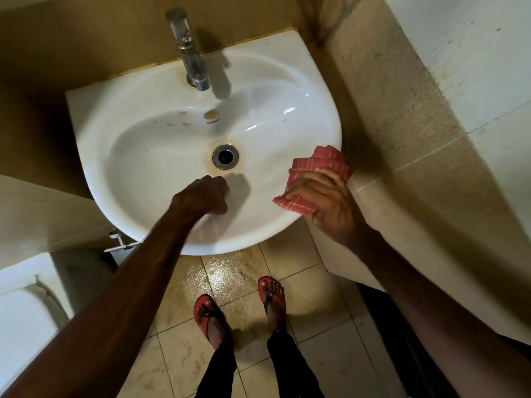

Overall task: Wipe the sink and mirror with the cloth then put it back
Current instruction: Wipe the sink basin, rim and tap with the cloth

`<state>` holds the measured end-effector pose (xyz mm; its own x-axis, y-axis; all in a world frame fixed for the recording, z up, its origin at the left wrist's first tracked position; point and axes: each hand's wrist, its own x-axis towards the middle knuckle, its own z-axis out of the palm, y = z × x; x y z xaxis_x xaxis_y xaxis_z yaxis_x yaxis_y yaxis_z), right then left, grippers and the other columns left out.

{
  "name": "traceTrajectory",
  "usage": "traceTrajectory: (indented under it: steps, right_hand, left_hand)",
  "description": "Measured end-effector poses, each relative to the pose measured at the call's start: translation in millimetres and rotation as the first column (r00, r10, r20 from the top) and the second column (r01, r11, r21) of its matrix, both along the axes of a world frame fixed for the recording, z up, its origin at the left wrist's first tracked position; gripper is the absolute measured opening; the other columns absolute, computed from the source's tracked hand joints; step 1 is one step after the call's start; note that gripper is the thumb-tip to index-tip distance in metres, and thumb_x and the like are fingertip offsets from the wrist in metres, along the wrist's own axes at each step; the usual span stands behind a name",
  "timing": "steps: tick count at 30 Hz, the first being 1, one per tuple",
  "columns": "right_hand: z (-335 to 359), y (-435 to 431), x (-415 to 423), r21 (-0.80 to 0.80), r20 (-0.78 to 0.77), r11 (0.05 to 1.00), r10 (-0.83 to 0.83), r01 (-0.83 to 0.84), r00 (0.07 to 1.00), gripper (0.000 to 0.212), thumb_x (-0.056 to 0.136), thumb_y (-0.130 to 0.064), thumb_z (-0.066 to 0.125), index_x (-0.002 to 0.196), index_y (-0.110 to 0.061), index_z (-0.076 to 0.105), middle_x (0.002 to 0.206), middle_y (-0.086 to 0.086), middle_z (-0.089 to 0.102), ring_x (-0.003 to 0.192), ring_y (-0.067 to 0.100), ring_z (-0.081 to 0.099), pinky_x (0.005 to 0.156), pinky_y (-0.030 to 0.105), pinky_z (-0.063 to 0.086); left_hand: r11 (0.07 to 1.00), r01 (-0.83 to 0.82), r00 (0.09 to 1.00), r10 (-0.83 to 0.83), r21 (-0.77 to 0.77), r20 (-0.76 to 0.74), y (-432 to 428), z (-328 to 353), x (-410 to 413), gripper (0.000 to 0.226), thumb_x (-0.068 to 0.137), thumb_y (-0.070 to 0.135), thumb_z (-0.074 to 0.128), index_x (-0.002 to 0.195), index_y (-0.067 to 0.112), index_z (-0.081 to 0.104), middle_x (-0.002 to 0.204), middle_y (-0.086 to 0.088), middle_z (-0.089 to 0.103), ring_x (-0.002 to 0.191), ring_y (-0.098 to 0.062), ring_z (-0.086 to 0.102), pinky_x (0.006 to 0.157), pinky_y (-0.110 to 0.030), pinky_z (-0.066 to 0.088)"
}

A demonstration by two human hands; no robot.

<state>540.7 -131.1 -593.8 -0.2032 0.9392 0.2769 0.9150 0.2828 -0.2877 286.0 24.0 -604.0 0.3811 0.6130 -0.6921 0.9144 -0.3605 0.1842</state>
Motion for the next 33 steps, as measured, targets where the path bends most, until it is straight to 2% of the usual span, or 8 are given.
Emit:
traceTrajectory:
  steps: [5,8,10,15,19,24,28,33]
  right_hand:
    - [36.9,13.9,14.7,-0.329,-0.1,0.942,0.04,-0.071,0.994,0.04,0.088,-0.024,0.052,0.123,-0.02,0.071,0.134,-0.006,0.067,0.135,0.012,0.053,0.124,0.031,0.018]
    - [59.8,19.2,19.1,-0.516,0.036,0.854,0.094,-0.061,0.995,0.049,0.096,-0.036,0.042,0.14,-0.026,0.06,0.159,-0.004,0.045,0.153,0.01,0.028,0.128,0.034,0.004]
    - [63.7,15.6,16.5,-0.494,0.168,0.869,0.118,-0.02,0.979,0.053,0.1,-0.047,0.034,0.148,-0.03,0.052,0.166,-0.002,0.034,0.158,0.014,0.018,0.13,0.043,0.007]
    - [57.4,9.4,10.8,-0.351,0.39,0.931,0.046,0.102,0.92,0.052,0.104,-0.047,0.026,0.141,-0.031,0.059,0.159,0.004,0.046,0.154,0.024,0.032,0.125,0.056,0.019]
    - [40.4,39.1,11.3,-0.292,0.489,0.952,0.063,0.095,0.87,0.045,0.099,-0.039,0.037,0.123,-0.026,0.073,0.139,0.004,0.066,0.14,0.027,0.051,0.125,0.054,0.018]
    - [18.6,77.6,-4.1,-0.487,0.523,0.873,0.263,0.031,0.811,0.054,0.091,-0.04,0.033,0.122,-0.022,0.073,0.138,0.009,0.066,0.131,0.033,0.059,0.117,0.062,0.031]
    - [-6.7,101.4,-26.4,-0.569,0.489,0.823,0.347,-0.009,0.801,0.06,0.097,-0.043,0.028,0.15,-0.028,0.051,0.161,0.008,0.043,0.148,0.032,0.041,0.119,0.063,0.026]
    - [-33.2,139.9,-59.9,-0.644,0.365,0.764,0.353,-0.04,0.861,0.061,0.109,-0.039,0.034,0.164,-0.033,0.009,0.174,0.001,-0.003,0.16,0.026,-0.006,0.124,0.057,-0.006]
  left_hand:
    - [0.999,0.009,1.0,-0.009,0.041,-0.003,-1.5,11.2,4.5,0.056,0.084,0.02,0.069,0.136,0.013,0.052,0.133,-0.011,0.056,0.121,-0.031,0.057,0.095,-0.032,0.047]
    - [0.996,0.018,1.0,-0.017,0.082,-0.006,-2.1,16.1,3.4,0.055,0.082,0.022,0.071,0.133,0.015,0.054,0.129,-0.009,0.058,0.117,-0.03,0.059,0.09,-0.031,0.047]
    - [0.993,0.041,0.999,-0.04,0.11,-0.018,-6.0,16.5,2.3,0.055,0.083,0.022,0.067,0.136,0.017,0.052,0.131,-0.009,0.057,0.119,-0.031,0.059,0.095,-0.035,0.049]
    - [0.991,0.1,0.991,-0.107,0.086,0.084,-13.5,14.6,4.5,0.068,0.087,0.017,0.059,0.151,0.02,0.036,0.154,-0.004,0.036,0.134,-0.029,0.047,0.106,-0.04,0.045]
    - [0.99,0.124,0.985,-0.131,0.066,0.111,-12.1,15.3,5.1,0.059,0.092,0.018,0.055,0.148,0.015,0.037,0.147,-0.008,0.042,0.129,-0.032,0.051,0.099,-0.04,0.044]
    - [0.989,0.14,0.984,-0.144,0.039,0.102,-9.1,17.5,5.3,0.057,0.094,0.02,0.056,0.147,0.013,0.037,0.145,-0.013,0.042,0.127,-0.031,0.05,0.097,-0.037,0.044]
    - [0.995,0.102,0.988,-0.102,0.007,0.12,-3.0,21.8,4.3,0.064,0.095,0.023,0.059,0.152,0.012,0.031,0.148,-0.013,0.044,0.131,-0.03,0.048,0.101,-0.035,0.043]
    - [0.998,0.055,0.99,-0.053,-0.013,0.133,-1.3,25.9,7.1,0.055,0.089,0.02,0.065,0.141,0.012,0.048,0.132,-0.011,0.057,0.117,-0.029,0.059,0.087,-0.033,0.048]
